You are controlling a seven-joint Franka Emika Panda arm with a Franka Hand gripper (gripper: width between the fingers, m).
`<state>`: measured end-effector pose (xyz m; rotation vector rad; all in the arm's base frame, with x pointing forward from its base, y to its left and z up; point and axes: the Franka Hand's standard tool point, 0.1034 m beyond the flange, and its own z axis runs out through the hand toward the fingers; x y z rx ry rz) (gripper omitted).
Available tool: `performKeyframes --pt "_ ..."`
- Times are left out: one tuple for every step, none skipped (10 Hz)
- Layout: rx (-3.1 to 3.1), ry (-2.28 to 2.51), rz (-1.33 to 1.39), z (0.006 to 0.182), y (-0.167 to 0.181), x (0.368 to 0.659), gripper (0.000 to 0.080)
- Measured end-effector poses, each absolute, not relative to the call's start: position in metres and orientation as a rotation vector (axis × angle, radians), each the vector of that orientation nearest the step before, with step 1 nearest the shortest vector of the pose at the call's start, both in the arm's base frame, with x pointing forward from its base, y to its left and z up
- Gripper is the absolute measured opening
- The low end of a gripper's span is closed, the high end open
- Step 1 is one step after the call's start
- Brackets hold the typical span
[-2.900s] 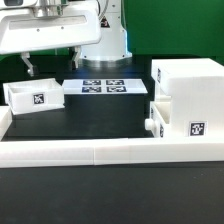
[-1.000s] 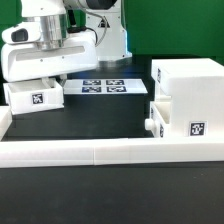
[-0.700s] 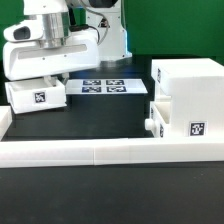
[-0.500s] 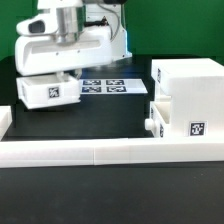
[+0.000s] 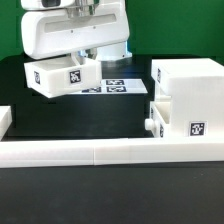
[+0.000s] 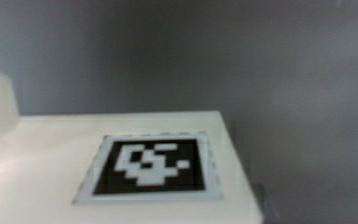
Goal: Assemble drawer
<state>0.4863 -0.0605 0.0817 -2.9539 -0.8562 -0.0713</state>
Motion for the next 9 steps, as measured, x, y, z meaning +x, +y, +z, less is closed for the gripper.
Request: performKeyframes --pt "-2.939 -0.887 -0.052 0.083 -0.055 0.494 0.0042" --pt "-2.940 -0.882 -0.053 0.080 -0.057 0.491 0.0042" --pt "-2.934 -0.904 -0.050 0.079 -0.058 0.489 0.0042" --pt "-2.925 -0.935 -0.050 0.079 -0.058 0.489 0.0042" --pt "-2.891 -1.037 -0.052 0.078 -0.058 0.489 0.0042" --pt "-2.833 -1.213 -0.070 0.074 -0.060 0.491 0.0042" --pt "-2.754 -1.403 -0.061 0.074 -0.057 0.498 0.0042" --pt "-2.700 -1.526 -0.069 0.075 -0.052 0.506 0.0042" --pt "-2.627 -1.667 -0.064 0.073 -0.047 0.512 0.0042"
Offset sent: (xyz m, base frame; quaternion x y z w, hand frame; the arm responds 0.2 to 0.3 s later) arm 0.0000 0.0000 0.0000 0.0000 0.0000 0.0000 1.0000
